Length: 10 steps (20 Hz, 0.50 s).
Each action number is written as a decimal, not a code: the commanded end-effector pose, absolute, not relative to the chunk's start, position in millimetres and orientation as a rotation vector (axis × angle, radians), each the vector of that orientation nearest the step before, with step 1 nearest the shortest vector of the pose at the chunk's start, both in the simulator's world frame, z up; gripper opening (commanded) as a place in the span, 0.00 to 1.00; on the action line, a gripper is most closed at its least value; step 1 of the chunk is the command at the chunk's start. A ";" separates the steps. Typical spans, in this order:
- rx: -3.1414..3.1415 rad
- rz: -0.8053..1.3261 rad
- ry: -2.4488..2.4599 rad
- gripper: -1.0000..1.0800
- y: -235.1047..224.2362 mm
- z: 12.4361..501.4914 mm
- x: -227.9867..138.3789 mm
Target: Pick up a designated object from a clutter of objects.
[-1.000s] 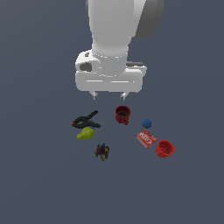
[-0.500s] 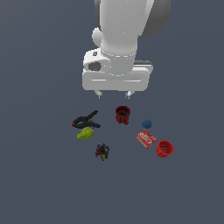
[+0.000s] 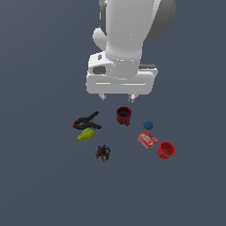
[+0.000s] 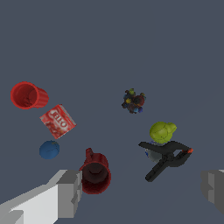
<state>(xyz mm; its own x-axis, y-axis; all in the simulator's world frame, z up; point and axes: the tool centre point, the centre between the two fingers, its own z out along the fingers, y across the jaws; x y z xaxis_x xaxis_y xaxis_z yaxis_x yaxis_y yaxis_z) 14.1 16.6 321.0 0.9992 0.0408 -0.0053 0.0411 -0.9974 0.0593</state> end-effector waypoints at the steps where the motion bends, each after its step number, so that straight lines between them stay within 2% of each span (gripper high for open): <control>1: 3.083 -0.005 0.039 0.96 22.2 316.4 18.5; 10: 3.086 0.005 -0.120 0.96 58.6 286.6 44.5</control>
